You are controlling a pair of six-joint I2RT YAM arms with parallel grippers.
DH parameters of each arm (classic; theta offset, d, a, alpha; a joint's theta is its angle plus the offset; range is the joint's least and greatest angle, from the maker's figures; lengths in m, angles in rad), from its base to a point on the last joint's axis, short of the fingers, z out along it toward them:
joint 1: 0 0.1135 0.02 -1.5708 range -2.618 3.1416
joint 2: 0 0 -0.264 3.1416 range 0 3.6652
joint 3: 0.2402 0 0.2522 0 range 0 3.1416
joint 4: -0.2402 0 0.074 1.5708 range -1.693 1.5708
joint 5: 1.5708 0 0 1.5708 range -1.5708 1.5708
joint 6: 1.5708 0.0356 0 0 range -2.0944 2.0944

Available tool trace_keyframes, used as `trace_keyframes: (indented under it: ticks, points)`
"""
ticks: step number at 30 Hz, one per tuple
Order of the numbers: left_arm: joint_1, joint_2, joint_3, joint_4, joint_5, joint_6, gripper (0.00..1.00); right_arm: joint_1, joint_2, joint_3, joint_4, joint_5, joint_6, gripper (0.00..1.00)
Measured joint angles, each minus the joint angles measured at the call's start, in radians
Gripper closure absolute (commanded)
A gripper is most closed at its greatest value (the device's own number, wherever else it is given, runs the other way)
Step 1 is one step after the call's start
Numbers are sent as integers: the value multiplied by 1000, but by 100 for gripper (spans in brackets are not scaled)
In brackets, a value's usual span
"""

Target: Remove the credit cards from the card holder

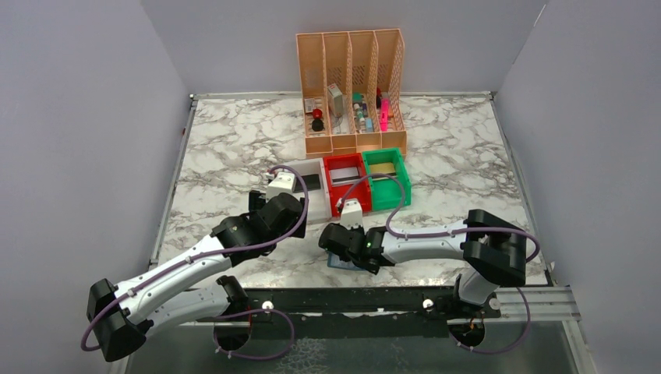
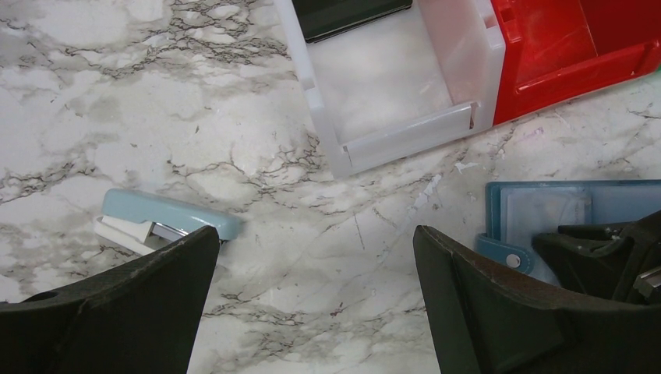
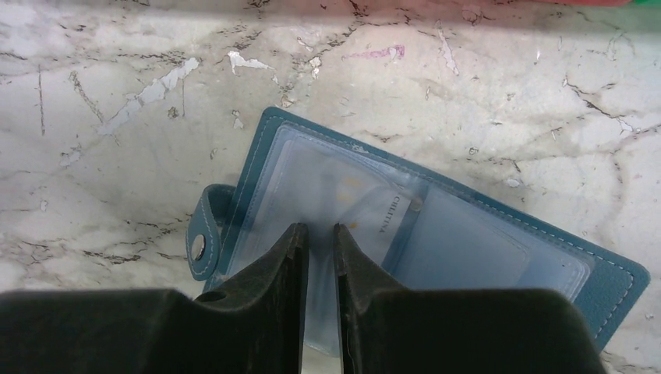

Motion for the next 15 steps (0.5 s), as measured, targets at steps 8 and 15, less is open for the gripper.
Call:
trace_keyframes:
  ticks: [8, 15]
  points:
    - [0, 11, 0, 0, 3, 0, 1, 0, -2, -5, 7, 8, 8, 91]
    - [0, -6, 6, 0, 51, -3, 1, 0, -48, -63, 59, 0, 1, 99]
